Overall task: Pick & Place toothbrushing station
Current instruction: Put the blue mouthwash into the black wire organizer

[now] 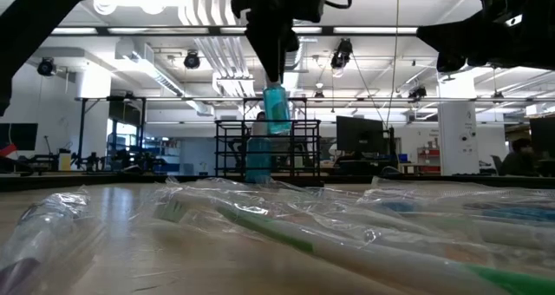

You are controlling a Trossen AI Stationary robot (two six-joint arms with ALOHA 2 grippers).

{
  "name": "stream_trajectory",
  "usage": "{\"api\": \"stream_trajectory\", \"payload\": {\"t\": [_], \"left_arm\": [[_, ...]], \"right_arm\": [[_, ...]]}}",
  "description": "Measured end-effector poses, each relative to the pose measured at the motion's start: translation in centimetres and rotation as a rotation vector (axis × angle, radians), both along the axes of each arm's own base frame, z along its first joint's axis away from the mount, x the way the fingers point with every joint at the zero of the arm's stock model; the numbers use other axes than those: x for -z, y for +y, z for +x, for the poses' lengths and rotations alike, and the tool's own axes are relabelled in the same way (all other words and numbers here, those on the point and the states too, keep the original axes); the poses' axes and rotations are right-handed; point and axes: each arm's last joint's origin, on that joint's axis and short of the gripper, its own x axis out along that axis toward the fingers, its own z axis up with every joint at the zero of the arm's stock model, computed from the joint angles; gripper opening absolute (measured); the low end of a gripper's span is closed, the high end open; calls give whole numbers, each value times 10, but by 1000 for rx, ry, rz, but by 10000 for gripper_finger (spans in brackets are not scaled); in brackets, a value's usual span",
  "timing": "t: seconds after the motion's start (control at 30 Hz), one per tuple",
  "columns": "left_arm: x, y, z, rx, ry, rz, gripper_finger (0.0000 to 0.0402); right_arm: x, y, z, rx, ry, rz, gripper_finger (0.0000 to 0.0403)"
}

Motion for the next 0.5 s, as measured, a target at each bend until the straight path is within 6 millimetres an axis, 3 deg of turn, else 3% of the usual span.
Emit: {"api": "stream_trajectory", "payload": {"t": [0.5], "left_arm": [[11,-1,5,28,-8,3,93]], "right_arm": [[0,0,0,2,-2,0,8]]}}
